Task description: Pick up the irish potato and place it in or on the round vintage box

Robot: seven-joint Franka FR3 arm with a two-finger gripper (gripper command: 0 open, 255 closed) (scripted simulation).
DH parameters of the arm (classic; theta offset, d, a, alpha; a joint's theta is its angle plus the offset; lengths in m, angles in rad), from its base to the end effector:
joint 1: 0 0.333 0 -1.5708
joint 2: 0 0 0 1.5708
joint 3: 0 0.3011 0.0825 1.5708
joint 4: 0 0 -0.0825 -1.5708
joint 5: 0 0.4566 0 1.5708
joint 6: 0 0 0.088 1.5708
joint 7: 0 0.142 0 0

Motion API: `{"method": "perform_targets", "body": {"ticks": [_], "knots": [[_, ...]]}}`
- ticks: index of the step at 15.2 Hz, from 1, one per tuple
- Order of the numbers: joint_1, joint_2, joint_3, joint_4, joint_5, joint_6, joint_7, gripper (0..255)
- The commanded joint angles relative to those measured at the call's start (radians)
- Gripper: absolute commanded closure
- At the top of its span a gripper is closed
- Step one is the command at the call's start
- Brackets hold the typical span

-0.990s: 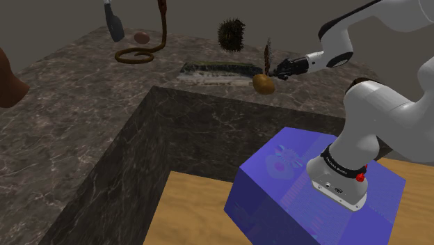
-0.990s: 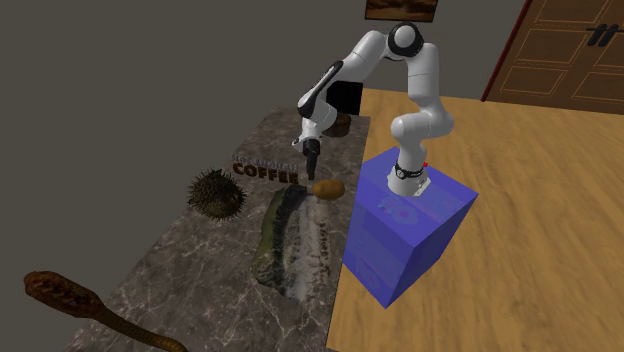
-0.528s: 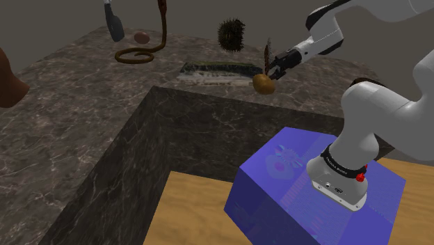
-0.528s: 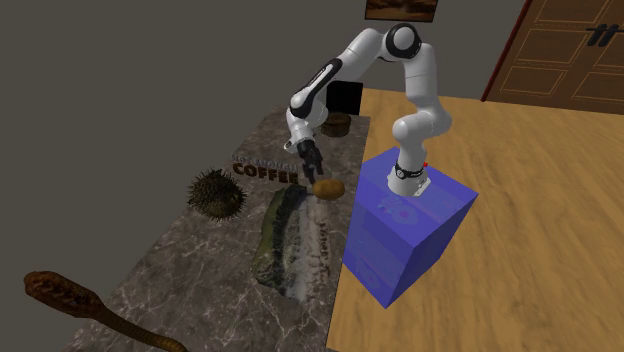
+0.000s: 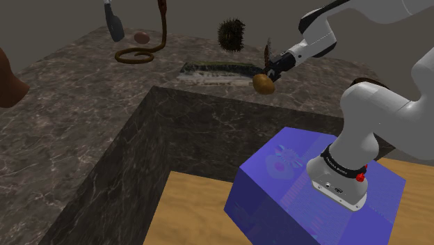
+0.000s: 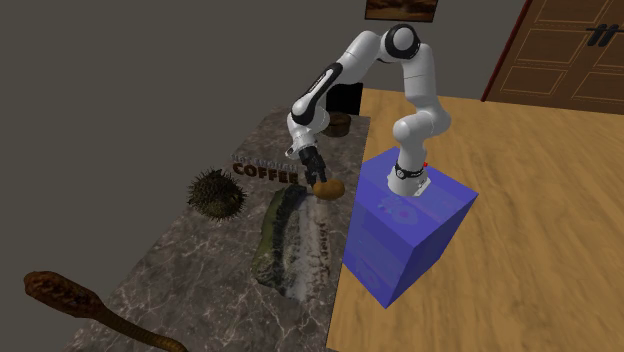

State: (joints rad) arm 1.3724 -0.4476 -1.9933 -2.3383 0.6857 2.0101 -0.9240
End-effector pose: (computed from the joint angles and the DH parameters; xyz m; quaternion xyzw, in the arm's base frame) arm 0.4687 -0.1958 0.1692 -0.8535 0.0518 -0.1118 0.5062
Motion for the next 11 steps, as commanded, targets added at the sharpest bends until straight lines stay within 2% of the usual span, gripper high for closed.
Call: {"method": "perform_targets", "body": {"ticks": [1, 6, 7, 11], "knots": [[0.009, -0.006, 0.002, -0.009, 0.003, 0.009, -0.003, 0], [0.01, -0.005, 0.001, -0.009, 0.003, 0.008, -0.003, 0], [0.009, -0.003, 0.003, -0.01, 0.005, 0.008, -0.003, 255], [0.012, -0.007, -0.002, -0.003, 0.0, 0.005, 0.0, 255]]}}
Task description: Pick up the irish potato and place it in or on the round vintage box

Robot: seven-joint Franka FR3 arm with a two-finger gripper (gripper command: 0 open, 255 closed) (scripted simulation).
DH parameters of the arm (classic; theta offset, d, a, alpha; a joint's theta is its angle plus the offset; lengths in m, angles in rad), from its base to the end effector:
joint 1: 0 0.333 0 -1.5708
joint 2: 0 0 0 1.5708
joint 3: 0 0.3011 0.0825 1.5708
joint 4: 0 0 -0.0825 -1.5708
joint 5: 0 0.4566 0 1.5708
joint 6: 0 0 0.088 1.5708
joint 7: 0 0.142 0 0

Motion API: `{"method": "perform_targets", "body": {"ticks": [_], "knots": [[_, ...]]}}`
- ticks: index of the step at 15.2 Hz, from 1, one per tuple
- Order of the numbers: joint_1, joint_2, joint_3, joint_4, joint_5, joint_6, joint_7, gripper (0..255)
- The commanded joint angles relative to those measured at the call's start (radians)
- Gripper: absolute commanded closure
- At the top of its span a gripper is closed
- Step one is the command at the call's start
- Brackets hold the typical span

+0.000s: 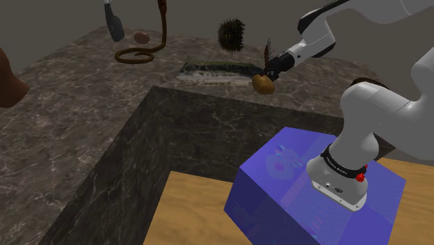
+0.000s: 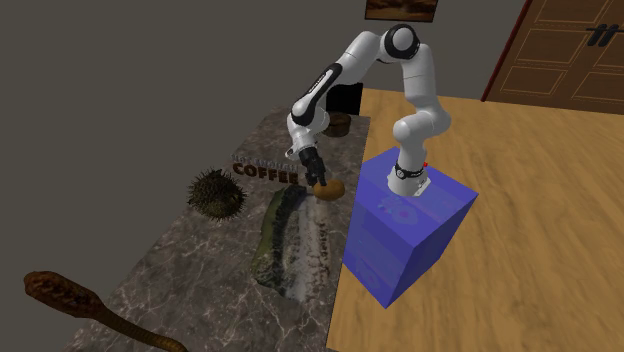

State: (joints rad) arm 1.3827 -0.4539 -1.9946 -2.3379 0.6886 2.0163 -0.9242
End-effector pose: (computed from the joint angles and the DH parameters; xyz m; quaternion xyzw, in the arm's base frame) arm 0.4713 -0.1916 0.1683 -0.8527 0.0502 -0.1120 0.5078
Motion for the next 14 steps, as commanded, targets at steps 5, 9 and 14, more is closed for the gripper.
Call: {"method": "perform_targets", "body": {"ticks": [5, 9, 14], "knots": [[0.0, 0.002, 0.003, -0.01, 0.001, 0.002, -0.003, 255], [-0.052, 0.061, 0.056, -0.006, 0.034, -0.052, 0.006, 255], [-0.127, 0.14, 0.128, 0.005, 0.08, -0.127, 0.015, 255]]}}
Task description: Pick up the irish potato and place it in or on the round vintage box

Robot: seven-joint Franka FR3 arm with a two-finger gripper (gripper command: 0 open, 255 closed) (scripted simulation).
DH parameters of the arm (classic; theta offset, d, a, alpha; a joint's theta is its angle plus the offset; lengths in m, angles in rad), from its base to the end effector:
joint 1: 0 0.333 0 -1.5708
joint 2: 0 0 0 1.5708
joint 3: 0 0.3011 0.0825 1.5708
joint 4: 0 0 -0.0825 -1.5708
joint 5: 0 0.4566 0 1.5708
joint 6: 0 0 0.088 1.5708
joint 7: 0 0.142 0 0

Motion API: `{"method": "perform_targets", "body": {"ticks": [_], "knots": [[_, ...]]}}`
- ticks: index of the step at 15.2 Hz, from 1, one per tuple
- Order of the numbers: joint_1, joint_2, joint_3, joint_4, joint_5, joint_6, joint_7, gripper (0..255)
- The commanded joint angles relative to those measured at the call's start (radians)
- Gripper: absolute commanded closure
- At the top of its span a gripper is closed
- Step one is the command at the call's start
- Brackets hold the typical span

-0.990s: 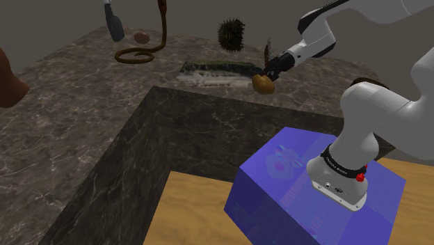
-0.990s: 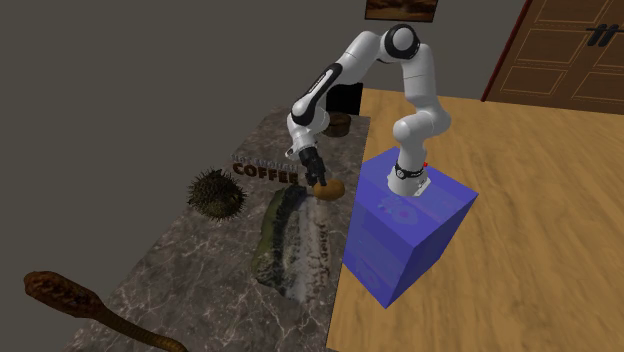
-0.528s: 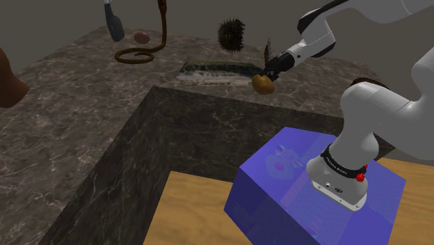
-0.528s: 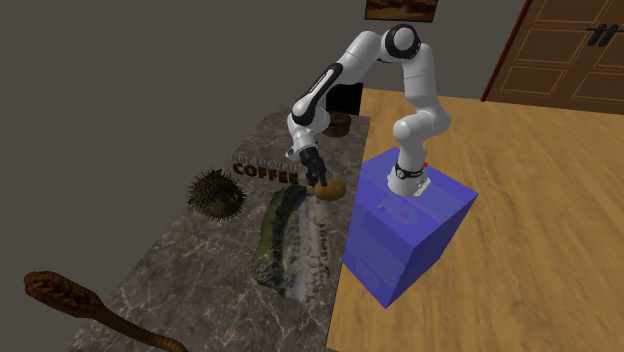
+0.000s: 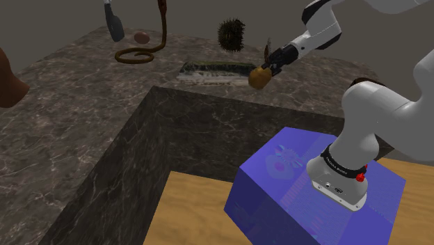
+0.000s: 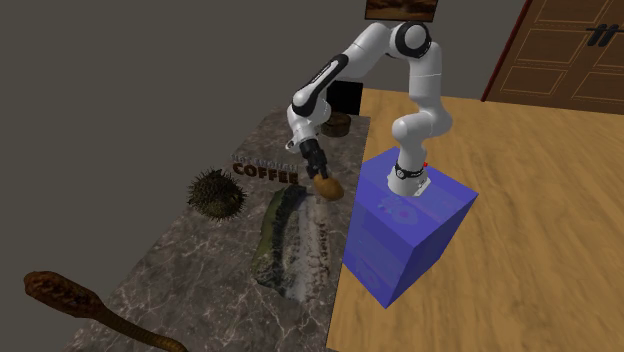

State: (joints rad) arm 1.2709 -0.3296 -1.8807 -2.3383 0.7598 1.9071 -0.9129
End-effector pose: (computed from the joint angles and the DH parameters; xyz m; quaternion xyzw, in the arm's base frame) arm 0.4698 -0.1964 0.2090 -0.8527 0.0484 -0.1093 0.5085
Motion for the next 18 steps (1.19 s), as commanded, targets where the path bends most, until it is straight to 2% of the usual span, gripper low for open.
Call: {"method": "perform_targets", "body": {"ticks": [1, 6, 9, 11, 12, 14, 15, 18], "knots": [[-0.032, 0.033, 0.03, 0.008, 0.019, -0.034, 0.005, 255], [-0.129, 0.132, 0.115, 0.026, 0.079, -0.128, 0.004, 255], [-0.207, 0.214, 0.176, 0.042, 0.129, -0.204, -0.006, 255], [-0.279, 0.31, 0.225, 0.058, 0.188, -0.286, -0.031, 255], [-0.299, 0.393, 0.223, 0.069, 0.236, -0.354, -0.056, 255], [-0.259, 0.476, 0.156, 0.083, 0.282, -0.431, -0.069, 255], [-0.23, 0.492, 0.12, 0.089, 0.289, -0.451, -0.066, 255], [-0.185, 0.545, 0.052, 0.107, 0.315, -0.513, -0.057, 255]]}}
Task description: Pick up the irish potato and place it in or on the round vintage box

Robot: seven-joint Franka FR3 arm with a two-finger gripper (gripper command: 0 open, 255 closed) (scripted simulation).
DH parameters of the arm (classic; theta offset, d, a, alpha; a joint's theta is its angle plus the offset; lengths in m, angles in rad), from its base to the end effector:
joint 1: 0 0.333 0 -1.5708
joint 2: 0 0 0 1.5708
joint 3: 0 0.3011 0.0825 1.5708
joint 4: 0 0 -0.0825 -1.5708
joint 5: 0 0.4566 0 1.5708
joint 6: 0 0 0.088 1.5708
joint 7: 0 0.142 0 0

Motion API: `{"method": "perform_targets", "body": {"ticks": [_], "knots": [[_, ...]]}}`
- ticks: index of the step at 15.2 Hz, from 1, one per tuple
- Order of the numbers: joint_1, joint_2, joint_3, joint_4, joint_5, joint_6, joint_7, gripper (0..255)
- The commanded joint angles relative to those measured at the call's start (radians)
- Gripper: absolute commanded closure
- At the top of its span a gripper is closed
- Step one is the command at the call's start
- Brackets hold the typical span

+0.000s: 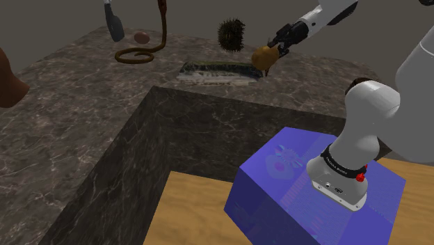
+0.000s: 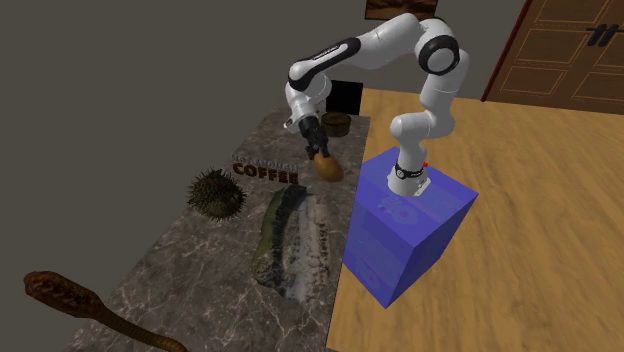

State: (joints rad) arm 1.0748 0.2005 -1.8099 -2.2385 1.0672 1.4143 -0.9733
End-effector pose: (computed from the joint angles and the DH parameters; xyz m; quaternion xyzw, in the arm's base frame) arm 0.4575 -0.2362 0.3153 -0.8528 0.0488 -0.1088 0.5084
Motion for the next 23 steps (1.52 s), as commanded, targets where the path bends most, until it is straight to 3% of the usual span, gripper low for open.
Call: {"method": "perform_targets", "body": {"ticks": [1, 7, 13, 23], "knots": [[0.013, 0.016, -0.021, 0.007, 0.008, -0.022, 0.004, 255], [-0.077, -0.043, -0.086, 0.023, -0.14, -0.089, -0.061, 255], [-0.166, -0.177, -0.125, 0.077, -0.32, -0.112, -0.083, 255], [-0.203, -0.464, -0.245, 0.262, -0.617, -0.177, -0.052, 255]]}}
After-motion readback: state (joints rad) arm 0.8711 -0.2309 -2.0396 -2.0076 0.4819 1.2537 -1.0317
